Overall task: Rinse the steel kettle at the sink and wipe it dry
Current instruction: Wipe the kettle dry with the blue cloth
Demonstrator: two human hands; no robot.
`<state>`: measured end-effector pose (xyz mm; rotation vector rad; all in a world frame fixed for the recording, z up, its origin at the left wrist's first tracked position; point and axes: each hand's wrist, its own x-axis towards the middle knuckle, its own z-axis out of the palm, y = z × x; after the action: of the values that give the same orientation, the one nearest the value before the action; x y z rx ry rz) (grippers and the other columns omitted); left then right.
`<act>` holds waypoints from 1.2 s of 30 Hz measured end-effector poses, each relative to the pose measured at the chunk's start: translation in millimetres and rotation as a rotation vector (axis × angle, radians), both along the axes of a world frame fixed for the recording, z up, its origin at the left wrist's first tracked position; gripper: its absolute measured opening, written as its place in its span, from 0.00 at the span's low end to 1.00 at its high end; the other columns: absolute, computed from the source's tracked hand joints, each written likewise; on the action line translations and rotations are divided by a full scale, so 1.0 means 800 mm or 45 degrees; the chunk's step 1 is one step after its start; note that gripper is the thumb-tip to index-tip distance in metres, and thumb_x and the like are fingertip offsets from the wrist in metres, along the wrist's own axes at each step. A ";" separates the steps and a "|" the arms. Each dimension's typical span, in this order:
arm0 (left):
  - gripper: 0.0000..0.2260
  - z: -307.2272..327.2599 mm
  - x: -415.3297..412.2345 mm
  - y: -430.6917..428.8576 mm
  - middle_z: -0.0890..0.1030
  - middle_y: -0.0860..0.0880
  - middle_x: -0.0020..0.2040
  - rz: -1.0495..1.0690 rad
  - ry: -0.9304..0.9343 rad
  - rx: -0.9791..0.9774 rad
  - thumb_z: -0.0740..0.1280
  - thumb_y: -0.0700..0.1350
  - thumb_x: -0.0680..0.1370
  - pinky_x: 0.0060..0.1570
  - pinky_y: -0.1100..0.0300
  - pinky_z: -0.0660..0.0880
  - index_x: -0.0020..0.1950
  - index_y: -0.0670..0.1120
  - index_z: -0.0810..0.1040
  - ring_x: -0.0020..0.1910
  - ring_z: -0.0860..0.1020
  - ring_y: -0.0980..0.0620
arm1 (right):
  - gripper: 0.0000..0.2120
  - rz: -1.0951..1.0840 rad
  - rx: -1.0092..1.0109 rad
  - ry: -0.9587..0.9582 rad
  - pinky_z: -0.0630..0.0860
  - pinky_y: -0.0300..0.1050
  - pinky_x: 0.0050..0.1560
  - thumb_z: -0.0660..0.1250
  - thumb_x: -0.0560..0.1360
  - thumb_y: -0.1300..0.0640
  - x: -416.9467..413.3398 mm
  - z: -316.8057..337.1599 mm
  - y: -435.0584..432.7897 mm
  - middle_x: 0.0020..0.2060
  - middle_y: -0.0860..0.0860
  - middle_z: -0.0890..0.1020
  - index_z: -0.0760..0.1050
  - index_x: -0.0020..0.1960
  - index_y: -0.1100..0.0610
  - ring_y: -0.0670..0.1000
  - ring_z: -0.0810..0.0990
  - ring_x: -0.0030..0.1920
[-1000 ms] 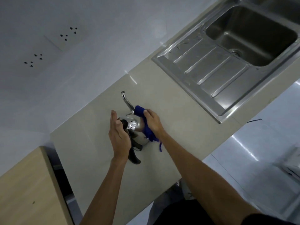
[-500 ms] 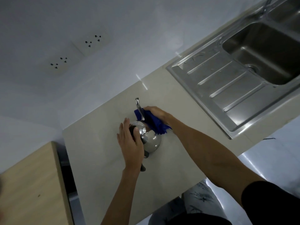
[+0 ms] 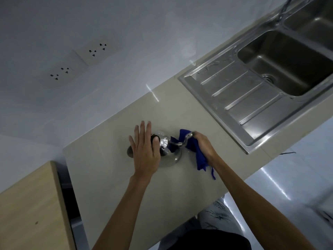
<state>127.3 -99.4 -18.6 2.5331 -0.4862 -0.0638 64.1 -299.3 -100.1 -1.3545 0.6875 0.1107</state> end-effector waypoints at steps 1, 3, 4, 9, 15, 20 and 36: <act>0.27 0.000 0.002 -0.003 0.56 0.48 0.83 0.011 0.022 -0.022 0.46 0.55 0.82 0.79 0.44 0.43 0.81 0.50 0.57 0.82 0.50 0.47 | 0.15 -0.032 0.010 -0.008 0.73 0.40 0.49 0.56 0.82 0.53 -0.011 0.001 0.006 0.44 0.49 0.83 0.79 0.47 0.59 0.45 0.78 0.43; 0.28 -0.001 0.006 -0.006 0.55 0.48 0.83 0.036 0.040 -0.041 0.46 0.55 0.81 0.78 0.48 0.41 0.81 0.51 0.58 0.82 0.50 0.46 | 0.15 -0.092 0.051 -0.042 0.72 0.34 0.43 0.56 0.84 0.54 -0.031 0.001 0.023 0.38 0.46 0.81 0.76 0.42 0.55 0.42 0.77 0.38; 0.28 -0.002 0.008 -0.006 0.55 0.47 0.83 0.046 0.045 -0.051 0.46 0.55 0.80 0.78 0.50 0.41 0.81 0.52 0.58 0.82 0.50 0.46 | 0.15 -0.118 0.056 -0.058 0.72 0.35 0.41 0.55 0.84 0.54 -0.039 -0.001 0.032 0.37 0.47 0.80 0.75 0.41 0.54 0.42 0.76 0.37; 0.26 0.004 0.011 -0.008 0.52 0.48 0.83 0.149 0.211 -0.179 0.44 0.57 0.82 0.78 0.48 0.40 0.80 0.56 0.60 0.82 0.46 0.47 | 0.15 -0.169 0.031 -0.111 0.69 0.47 0.43 0.55 0.84 0.54 -0.065 -0.017 0.075 0.38 0.56 0.78 0.76 0.45 0.60 0.51 0.73 0.38; 0.30 0.012 0.021 -0.004 0.50 0.45 0.83 0.347 0.406 -0.235 0.52 0.54 0.82 0.80 0.45 0.45 0.82 0.46 0.51 0.82 0.47 0.45 | 0.15 -0.283 0.094 -0.103 0.69 0.48 0.43 0.56 0.84 0.54 -0.063 -0.016 0.095 0.38 0.53 0.80 0.78 0.45 0.58 0.50 0.75 0.38; 0.33 0.013 0.021 -0.003 0.50 0.46 0.83 0.297 0.450 -0.213 0.50 0.55 0.80 0.80 0.51 0.40 0.82 0.44 0.48 0.82 0.47 0.52 | 0.15 -0.527 0.079 -0.095 0.69 0.45 0.41 0.56 0.83 0.50 -0.024 -0.007 0.085 0.37 0.48 0.77 0.76 0.45 0.54 0.46 0.72 0.36; 0.29 0.013 0.050 -0.022 0.54 0.46 0.83 0.114 0.448 -0.111 0.49 0.55 0.80 0.80 0.48 0.43 0.81 0.48 0.55 0.82 0.49 0.50 | 0.21 -0.191 -0.043 -0.187 0.65 0.55 0.73 0.51 0.82 0.41 0.049 -0.026 0.096 0.68 0.43 0.76 0.73 0.70 0.44 0.45 0.72 0.69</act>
<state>167.1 -116.9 -7.9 2.3845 -0.2300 -0.4363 103.4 -222.3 -120.6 -1.3242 0.6665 -0.1197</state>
